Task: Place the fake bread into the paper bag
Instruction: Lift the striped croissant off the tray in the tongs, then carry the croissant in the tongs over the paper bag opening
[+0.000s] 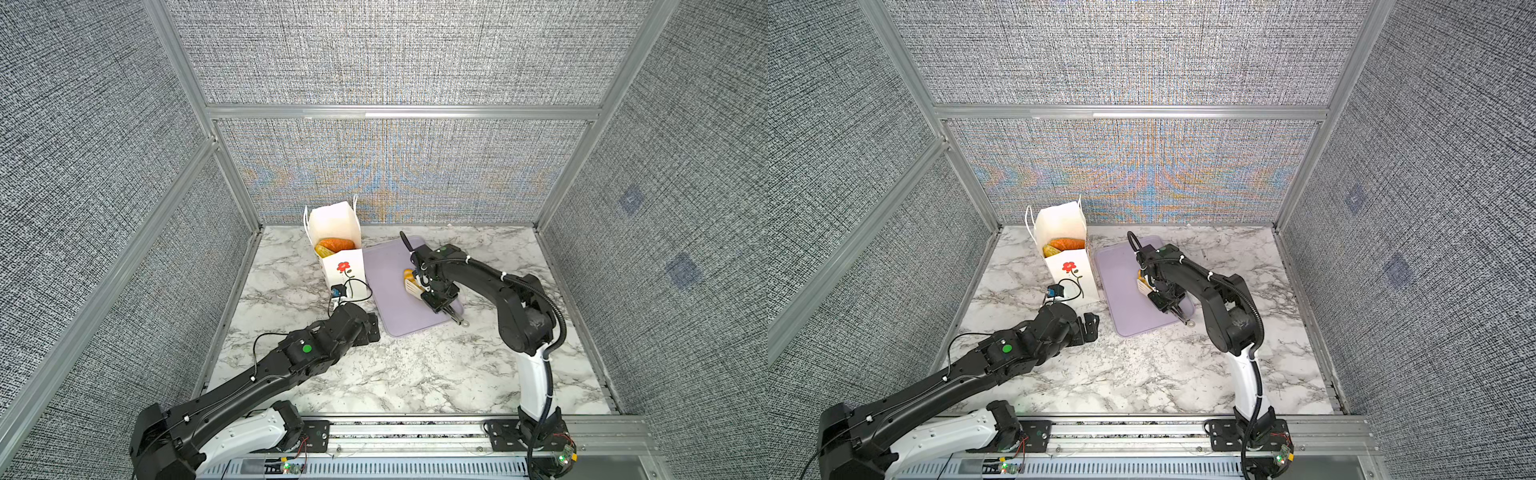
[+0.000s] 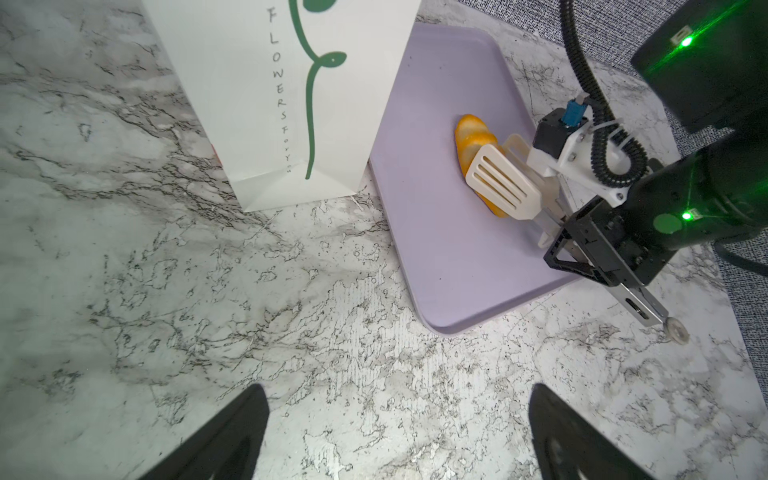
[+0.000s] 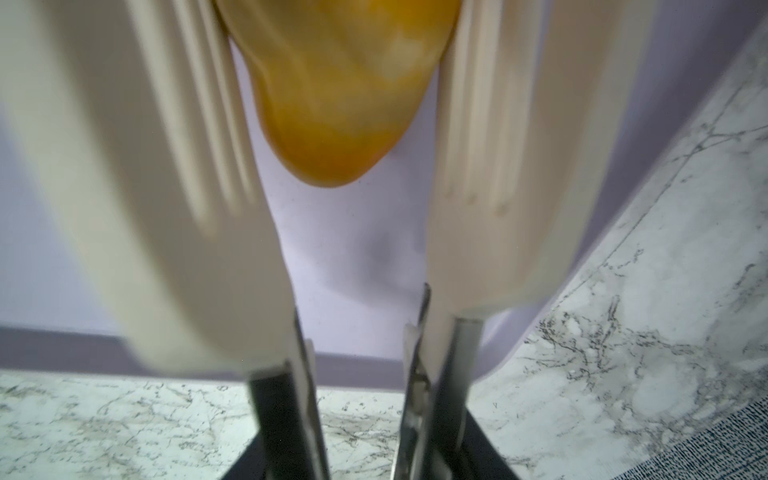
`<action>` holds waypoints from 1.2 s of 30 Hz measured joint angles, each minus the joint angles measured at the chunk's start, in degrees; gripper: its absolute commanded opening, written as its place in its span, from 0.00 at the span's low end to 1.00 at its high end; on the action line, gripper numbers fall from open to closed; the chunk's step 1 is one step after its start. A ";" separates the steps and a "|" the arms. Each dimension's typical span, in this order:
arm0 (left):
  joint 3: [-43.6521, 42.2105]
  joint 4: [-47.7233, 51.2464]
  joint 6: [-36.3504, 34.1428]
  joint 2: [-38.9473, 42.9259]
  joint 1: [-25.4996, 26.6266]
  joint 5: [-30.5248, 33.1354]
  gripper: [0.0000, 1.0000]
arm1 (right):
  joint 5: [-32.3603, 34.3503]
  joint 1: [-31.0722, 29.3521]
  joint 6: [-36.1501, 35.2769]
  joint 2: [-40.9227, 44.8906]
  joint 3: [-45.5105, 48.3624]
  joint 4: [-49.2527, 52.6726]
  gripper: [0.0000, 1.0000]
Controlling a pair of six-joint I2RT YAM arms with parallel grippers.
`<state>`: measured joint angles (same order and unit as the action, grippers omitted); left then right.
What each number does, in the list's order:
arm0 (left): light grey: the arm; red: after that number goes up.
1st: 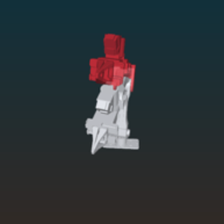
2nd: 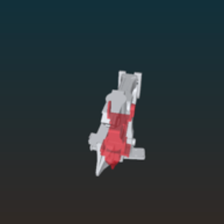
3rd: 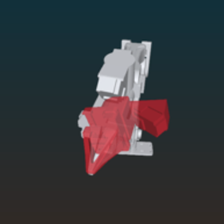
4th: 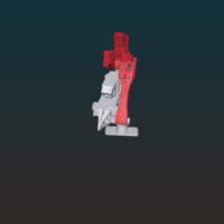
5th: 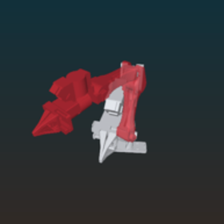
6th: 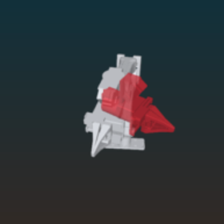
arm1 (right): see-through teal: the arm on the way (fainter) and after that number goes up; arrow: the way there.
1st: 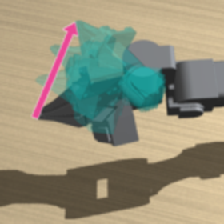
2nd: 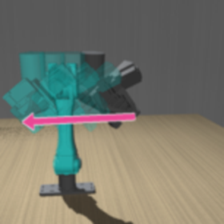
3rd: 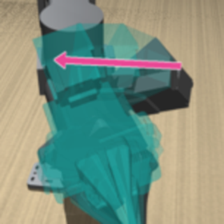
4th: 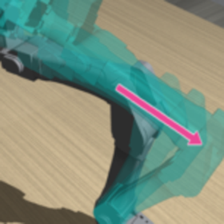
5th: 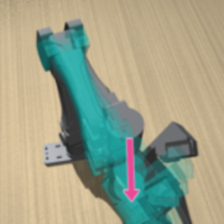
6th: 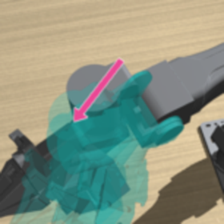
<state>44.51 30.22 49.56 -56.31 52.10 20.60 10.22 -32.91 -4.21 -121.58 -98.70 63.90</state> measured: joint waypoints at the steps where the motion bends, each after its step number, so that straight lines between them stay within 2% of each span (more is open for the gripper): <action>1: 0.04 0.20 0.02 0.20 0.00 0.20 0.99 | -0.02 0.00 -0.02 0.00 0.00 0.09 0.36; 8: 1.05 1.84 0.00 1.09 0.00 0.92 0.99 | -2.05 0.55 -0.02 2.38 0.55 0.02 0.31; 21: 4.96 5.90 -0.83 3.78 0.00 4.24 0.99 | -6.78 1.44 0.70 9.64 0.00 -0.15 0.31; 36: 14.14 6.49 -9.79 -0.11 0.00 3.39 0.99 | -12.33 0.61 3.08 16.09 -9.42 3.63 0.31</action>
<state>58.65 36.71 39.77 -56.42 52.10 23.99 -2.11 -32.29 -1.13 -105.49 -108.12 67.53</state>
